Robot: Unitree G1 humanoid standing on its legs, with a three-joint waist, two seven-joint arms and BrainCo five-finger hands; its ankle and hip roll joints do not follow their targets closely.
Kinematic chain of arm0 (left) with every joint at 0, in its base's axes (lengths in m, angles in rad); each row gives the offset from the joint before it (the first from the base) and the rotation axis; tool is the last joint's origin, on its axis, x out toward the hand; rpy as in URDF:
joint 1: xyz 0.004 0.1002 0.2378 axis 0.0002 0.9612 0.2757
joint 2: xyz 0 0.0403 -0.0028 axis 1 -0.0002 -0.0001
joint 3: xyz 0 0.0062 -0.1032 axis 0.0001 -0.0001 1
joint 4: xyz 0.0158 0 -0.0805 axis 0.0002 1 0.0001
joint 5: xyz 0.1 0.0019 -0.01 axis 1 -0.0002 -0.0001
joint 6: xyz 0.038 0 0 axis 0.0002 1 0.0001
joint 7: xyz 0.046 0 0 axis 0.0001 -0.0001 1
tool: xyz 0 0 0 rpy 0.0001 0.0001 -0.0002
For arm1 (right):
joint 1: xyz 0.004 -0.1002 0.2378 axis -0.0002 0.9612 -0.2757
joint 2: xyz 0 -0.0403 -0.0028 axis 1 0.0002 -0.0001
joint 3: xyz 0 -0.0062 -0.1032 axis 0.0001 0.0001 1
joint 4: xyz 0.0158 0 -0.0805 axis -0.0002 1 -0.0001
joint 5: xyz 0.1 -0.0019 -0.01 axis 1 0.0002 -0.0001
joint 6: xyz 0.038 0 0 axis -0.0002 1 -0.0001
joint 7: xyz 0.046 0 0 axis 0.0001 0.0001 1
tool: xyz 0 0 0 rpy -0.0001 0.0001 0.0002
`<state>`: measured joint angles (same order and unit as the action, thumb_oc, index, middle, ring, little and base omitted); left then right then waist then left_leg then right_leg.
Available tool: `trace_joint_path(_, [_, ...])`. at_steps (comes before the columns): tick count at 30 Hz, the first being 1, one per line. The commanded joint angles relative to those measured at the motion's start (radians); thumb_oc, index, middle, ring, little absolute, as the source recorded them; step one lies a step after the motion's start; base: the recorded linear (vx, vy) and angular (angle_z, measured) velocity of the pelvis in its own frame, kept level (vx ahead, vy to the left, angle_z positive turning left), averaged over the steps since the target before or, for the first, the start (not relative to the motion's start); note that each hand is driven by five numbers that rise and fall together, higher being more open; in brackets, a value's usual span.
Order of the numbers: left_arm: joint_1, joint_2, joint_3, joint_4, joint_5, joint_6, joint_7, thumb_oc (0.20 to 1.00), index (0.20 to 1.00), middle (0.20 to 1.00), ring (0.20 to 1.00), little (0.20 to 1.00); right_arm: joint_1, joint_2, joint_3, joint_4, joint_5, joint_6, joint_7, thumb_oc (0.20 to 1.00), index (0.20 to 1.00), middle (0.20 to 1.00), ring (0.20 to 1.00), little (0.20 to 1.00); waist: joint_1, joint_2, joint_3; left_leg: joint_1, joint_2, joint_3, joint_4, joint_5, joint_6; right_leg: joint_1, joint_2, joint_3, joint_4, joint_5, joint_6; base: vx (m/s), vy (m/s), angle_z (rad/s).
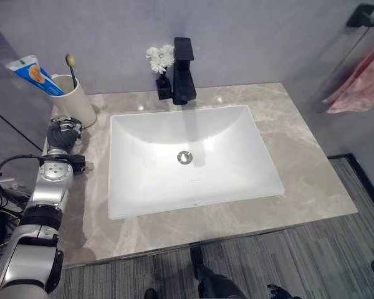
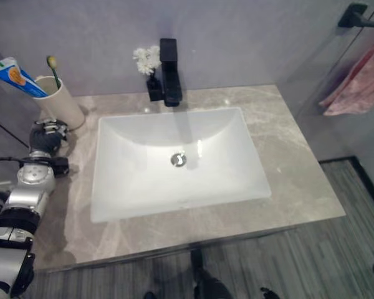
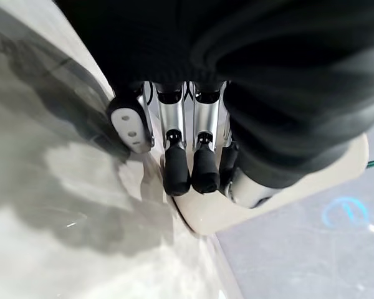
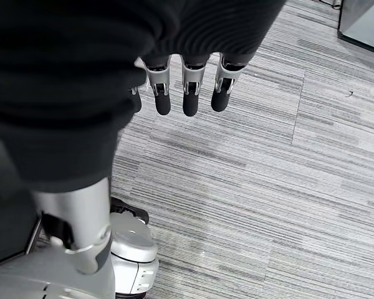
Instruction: Put brush and paste in cup on sink, flatten towel.
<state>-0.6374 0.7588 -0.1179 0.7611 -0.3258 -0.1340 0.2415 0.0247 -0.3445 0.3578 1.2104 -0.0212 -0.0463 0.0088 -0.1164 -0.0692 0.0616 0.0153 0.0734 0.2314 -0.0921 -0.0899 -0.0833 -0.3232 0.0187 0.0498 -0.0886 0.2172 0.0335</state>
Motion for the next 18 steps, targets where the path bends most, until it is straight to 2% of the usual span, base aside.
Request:
trace_joint_path(1, [-0.043, 0.051, -0.034, 0.107, 0.009, 0.011, 0.010, 0.200, 0.200, 0.200, 0.200, 0.200, -0.032, -0.023, 0.038, 0.004, 0.012, -0.007, 0.009, 1.000, 1.000, 1.000, 1.000, 1.000, -0.022, 0.006, 0.037, -0.030, 0.014, -0.012, 0.005, 0.080, -0.007, 0.113, -0.002, 0.004, 0.011, -0.097, 0.065, 0.01, -0.010, -0.11])
trace_joint_path(6, [-0.097, 0.076, -0.057, 0.180, 0.013, 0.013, 0.021, 0.200, 0.200, 0.200, 0.200, 0.200, -0.023, -0.023, 0.050, 0.013, 0.009, -0.011, 0.009, 1.000, 1.000, 1.000, 1.000, 1.000, -0.032, 0.000, 0.029, -0.025, 0.020, 0.003, 0.005, 0.076, -0.013, 0.108, 0.003, 0.012, 0.008, -0.095, 0.066, 0.03, -0.013, -0.15])
trace_joint_path(18, [-0.035, 0.074, 0.006, 0.128, 0.060, 0.003, 0.078, 0.200, 0.200, 0.200, 0.200, 0.200, -0.016, -0.016, 0.046, 0.004, 0.017, -0.023, 0.005, 1.000, 1.000, 1.000, 1.000, 1.000, -0.026, 0.013, 0.022, -0.014, 0.013, -0.003, 0.005, 0.068, -0.013, 0.118, -0.002, 0.008, 0.002, -0.099, 0.067, 0.02, -0.001, -0.01])
